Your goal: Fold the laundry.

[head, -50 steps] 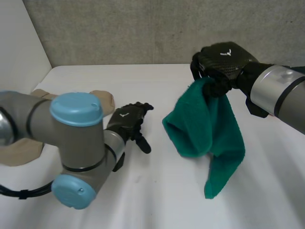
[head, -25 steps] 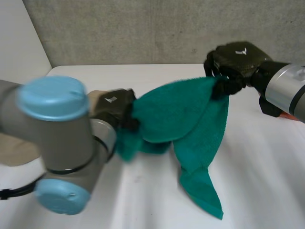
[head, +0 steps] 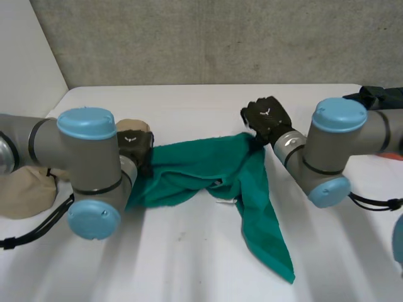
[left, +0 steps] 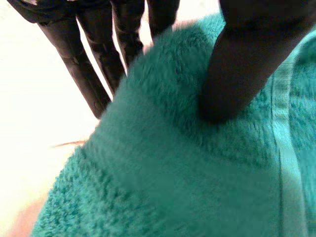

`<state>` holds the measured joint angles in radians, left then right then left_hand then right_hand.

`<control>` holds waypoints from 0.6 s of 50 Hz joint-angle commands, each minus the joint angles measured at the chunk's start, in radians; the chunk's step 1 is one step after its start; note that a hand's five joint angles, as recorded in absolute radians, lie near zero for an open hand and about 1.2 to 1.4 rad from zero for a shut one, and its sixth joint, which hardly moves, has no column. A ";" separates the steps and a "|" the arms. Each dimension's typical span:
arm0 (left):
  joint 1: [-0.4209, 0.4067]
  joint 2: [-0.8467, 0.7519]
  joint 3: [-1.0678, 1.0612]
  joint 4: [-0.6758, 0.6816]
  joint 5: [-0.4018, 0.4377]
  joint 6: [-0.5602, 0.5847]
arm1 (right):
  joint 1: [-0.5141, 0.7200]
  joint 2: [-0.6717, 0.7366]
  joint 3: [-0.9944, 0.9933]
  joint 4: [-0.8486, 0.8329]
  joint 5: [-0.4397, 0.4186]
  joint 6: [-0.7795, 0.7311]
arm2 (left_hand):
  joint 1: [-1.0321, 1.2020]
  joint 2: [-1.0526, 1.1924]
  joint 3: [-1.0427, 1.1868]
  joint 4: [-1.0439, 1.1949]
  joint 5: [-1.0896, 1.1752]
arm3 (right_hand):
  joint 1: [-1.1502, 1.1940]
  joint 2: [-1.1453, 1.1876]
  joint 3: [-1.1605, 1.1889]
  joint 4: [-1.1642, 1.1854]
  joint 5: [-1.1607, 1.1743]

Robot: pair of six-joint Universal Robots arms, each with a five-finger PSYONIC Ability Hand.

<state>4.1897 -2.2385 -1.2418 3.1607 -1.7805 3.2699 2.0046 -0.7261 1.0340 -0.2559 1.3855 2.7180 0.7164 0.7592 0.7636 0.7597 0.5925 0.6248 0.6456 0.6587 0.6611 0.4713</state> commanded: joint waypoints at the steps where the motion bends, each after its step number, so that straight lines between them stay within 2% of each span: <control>1: -0.002 0.089 -0.028 -0.037 0.092 -0.035 | 0.020 -0.067 0.007 0.018 0.109 0.025 | -0.542 -0.585 -0.589 -0.585 -0.593 | -0.450 -0.471 -0.484 -0.487 -0.471; 6: 0.023 0.235 -0.146 -0.042 0.069 -0.021 | 0.006 -0.197 0.064 0.223 0.135 0.083 | -0.542 -0.585 -0.589 -0.585 -0.593 | -0.450 -0.471 -0.484 -0.487 -0.471; 9: 0.062 0.336 -0.255 -0.036 0.058 0.011 | -0.007 -0.295 0.109 0.421 0.176 0.196 | -0.542 -0.585 -0.589 -0.585 -0.593 | -0.450 -0.471 -0.484 -0.487 -0.471; 13: 0.101 0.402 -0.350 -0.036 0.070 0.048 | -0.021 -0.371 0.195 0.546 0.170 0.336 | -0.542 -0.585 -0.589 -0.585 -0.593 | -0.450 -0.471 -0.484 -0.487 -0.471; 19: 0.145 0.418 -0.453 -0.025 0.116 0.079 | -0.032 -0.427 0.337 0.580 0.118 0.532 | -0.542 -0.585 -0.589 -0.585 -0.593 | -0.450 -0.471 -0.484 -0.487 -0.471; 23: 0.184 0.386 -0.473 0.047 0.142 0.093 | -0.018 -0.441 0.428 0.554 0.090 0.621 | -0.542 -0.585 -0.589 -0.585 -0.593 | -0.450 -0.471 -0.484 -0.487 -0.471; 30: 0.193 0.274 -0.453 0.107 0.154 0.093 | 0.036 -0.428 0.511 0.431 0.127 0.701 | -0.477 -0.520 -0.524 -0.520 -0.527 | -0.450 -0.471 -0.484 -0.487 -0.471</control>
<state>4.3850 -1.8780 -1.7171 3.2306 -1.6313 3.3651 2.0005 -1.1698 1.4941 0.2742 1.4796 3.3731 0.1857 0.2050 0.2077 0.1997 0.0519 0.2202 0.2077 0.2081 0.2112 0.0486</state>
